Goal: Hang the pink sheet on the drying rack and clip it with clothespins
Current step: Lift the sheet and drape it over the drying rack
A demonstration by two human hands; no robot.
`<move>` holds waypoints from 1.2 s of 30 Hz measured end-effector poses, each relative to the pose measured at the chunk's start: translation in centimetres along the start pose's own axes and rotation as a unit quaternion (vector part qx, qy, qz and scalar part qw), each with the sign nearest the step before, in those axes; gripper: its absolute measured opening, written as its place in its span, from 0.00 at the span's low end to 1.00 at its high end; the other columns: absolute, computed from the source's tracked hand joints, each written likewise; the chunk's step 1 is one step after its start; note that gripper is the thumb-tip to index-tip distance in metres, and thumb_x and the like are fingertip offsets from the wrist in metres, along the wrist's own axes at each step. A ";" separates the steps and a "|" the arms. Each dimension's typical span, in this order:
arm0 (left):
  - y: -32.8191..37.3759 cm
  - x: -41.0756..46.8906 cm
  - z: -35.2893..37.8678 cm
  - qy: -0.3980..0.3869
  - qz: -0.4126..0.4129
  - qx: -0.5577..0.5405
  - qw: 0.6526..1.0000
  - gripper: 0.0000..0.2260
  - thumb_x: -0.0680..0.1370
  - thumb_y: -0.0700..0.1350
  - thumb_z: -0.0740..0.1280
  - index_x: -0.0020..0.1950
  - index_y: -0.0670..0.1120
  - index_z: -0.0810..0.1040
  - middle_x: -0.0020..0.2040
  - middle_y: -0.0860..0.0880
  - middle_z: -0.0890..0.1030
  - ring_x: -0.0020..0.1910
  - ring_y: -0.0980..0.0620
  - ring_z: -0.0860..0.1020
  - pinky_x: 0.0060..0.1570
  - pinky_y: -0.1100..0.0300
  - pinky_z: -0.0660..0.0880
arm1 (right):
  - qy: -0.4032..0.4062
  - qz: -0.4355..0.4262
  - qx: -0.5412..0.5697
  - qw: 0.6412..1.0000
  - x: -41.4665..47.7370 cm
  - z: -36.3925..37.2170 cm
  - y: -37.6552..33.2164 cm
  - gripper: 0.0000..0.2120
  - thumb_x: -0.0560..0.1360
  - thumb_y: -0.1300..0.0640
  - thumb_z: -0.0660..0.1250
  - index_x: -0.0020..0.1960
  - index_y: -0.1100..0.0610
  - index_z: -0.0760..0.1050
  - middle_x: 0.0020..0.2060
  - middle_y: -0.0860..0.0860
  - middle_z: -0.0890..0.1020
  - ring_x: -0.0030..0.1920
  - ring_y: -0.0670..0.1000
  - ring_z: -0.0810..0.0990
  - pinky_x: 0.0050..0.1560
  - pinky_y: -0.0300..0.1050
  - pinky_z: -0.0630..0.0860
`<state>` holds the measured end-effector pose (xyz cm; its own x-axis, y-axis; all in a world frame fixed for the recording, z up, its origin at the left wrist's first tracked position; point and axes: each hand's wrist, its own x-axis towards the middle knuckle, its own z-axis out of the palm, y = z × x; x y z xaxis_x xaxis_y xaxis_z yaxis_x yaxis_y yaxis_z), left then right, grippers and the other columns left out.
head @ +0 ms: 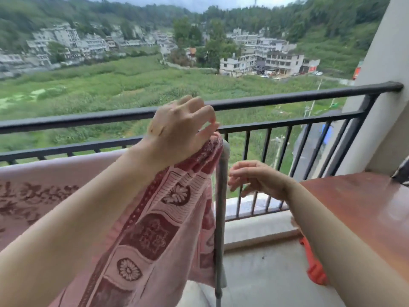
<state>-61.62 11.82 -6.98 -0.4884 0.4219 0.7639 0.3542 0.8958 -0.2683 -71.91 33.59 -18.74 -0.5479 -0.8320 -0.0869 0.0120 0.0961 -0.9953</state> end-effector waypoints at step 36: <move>11.5 -16.4 2.5 0.148 -0.547 0.270 0.779 0.20 0.72 0.53 0.67 0.58 0.45 0.69 0.48 0.41 0.79 0.43 0.42 0.79 0.35 0.51 0.75 | -0.044 -0.327 -0.459 0.825 13.2 3.7 3.6 0.28 0.75 0.31 0.56 0.64 0.50 0.72 0.58 0.51 0.79 0.57 0.54 0.78 0.56 0.53 0.78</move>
<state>-51.50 15.59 -24.08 -0.0295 -0.6132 0.7894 -0.5705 0.6588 0.4904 -75.98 20.95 -23.61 -0.1224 -0.9029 0.4120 -0.9226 -0.0495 -0.3825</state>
